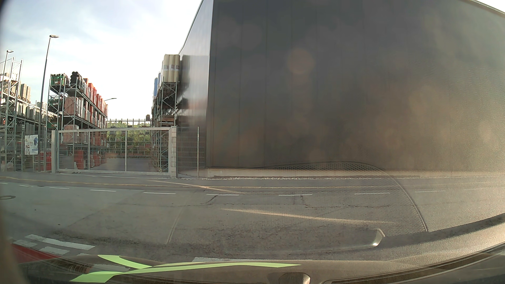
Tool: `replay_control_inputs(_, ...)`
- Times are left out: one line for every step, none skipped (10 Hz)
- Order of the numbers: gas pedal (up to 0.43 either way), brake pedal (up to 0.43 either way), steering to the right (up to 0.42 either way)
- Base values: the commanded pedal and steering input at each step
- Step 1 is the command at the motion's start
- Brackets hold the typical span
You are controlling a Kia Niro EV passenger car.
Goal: Follow the waypoints while adhering to traffic rules and regulations
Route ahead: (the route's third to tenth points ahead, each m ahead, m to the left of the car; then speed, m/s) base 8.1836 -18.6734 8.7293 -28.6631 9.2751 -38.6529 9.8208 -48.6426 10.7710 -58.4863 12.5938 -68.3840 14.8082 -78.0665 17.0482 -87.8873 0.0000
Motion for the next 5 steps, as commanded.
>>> replay_control_inputs(0.0, 0.543, 0.445)
replay_control_inputs(0.0, 0.543, 0.444)
replay_control_inputs(0.0, 0.543, 0.444)
replay_control_inputs(0.0, 0.543, 0.444)
replay_control_inputs(0.0, 0.543, 0.446)
